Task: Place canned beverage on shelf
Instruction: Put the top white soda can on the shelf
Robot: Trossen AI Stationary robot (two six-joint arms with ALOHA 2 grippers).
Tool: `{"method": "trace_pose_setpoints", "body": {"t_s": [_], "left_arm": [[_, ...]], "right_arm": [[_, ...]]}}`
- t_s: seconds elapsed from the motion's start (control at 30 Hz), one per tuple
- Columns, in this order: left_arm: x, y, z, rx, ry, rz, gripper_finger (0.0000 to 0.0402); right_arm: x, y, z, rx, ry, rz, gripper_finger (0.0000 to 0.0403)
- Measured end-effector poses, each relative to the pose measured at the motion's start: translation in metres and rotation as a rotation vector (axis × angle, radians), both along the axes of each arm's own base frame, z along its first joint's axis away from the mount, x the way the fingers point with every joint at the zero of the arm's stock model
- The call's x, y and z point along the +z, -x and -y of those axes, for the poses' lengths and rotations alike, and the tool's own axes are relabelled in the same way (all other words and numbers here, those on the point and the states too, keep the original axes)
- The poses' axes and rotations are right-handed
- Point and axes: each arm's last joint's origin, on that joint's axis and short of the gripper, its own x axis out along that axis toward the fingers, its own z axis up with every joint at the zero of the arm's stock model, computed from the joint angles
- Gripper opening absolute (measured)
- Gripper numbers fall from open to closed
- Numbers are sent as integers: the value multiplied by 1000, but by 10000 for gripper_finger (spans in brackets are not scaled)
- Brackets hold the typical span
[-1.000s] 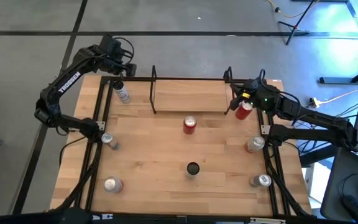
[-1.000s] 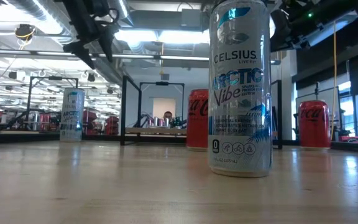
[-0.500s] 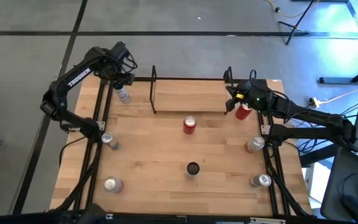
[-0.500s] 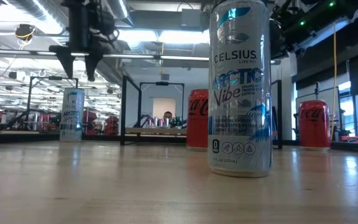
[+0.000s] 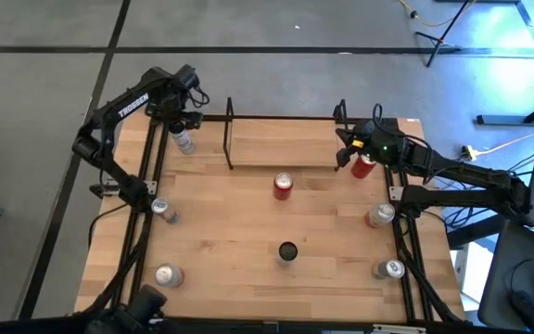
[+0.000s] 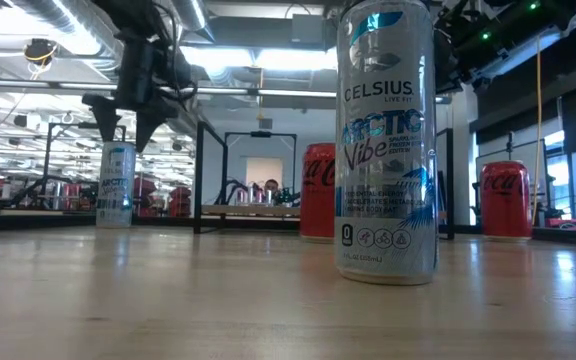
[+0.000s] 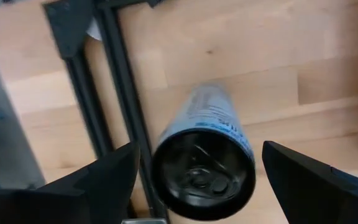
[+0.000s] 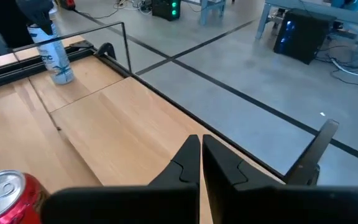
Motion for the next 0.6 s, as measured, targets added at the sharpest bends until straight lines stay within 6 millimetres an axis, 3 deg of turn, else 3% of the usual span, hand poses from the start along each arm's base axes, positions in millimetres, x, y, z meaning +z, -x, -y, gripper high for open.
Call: {"method": "trace_pose_setpoints", "body": {"t_s": [0.27, 0.6], "left_arm": [[-20, 9, 0, 35, 68, 37, 318], [-25, 8, -1, -22, 69, 56, 241]], "right_arm": [[2, -1, 0, 0, 10, 25, 7], [3, -1, 0, 0, 13, 32, 7]]}}
